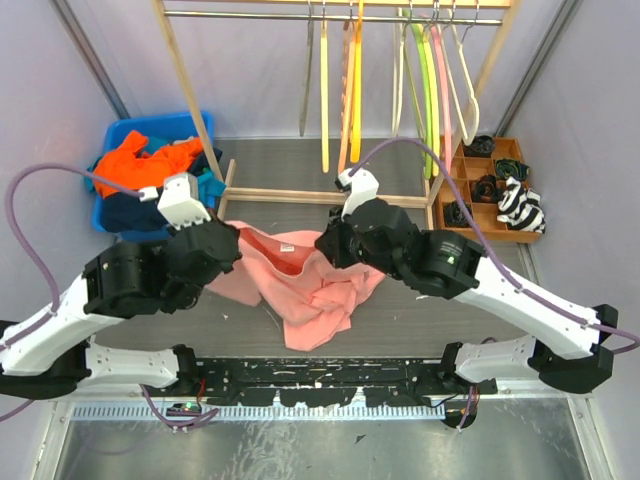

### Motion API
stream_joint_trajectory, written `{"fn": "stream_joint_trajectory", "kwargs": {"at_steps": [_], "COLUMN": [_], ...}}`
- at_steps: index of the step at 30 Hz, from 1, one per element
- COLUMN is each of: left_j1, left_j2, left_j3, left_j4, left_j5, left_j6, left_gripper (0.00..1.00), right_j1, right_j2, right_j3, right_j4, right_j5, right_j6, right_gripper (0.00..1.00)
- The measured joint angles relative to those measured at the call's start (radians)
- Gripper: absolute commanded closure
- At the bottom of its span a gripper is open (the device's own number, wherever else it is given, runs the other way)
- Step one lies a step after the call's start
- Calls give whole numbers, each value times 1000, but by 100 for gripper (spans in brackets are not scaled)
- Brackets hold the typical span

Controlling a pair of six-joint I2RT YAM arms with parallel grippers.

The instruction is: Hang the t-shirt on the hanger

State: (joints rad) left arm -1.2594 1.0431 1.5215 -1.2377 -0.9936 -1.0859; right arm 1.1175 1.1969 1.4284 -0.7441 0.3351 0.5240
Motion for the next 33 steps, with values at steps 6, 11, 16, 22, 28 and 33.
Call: {"fn": "stream_joint_trajectory", "kwargs": {"at_steps": [6,11,16,22,28,33], "left_j1": [0,0,0,0,0,0], "left_j2": [134,237,262,131,103,188], "left_j3": [277,455,366,-151,-356,-372], "left_j4": [-16,-89,-120,-35,35,80], "left_j5": [3,28,64,147,232,260], "left_j6": [83,100,67,-33,-122,-136], "left_gripper": [100,100,100,100,100,100], "right_j1": [0,0,0,0,1,-24], "right_j2": [-14,-72,-208,-355,-335,-248], "right_j3": [146,182,2,-388,-557,-582], "right_j4": [-26,-48,-29,19,63,90], "right_j5": [1,9,45,67,43,13], "right_j6": [-24,-32,-26,17,76,97], "right_gripper": [99,99,99,99,99,99]}}
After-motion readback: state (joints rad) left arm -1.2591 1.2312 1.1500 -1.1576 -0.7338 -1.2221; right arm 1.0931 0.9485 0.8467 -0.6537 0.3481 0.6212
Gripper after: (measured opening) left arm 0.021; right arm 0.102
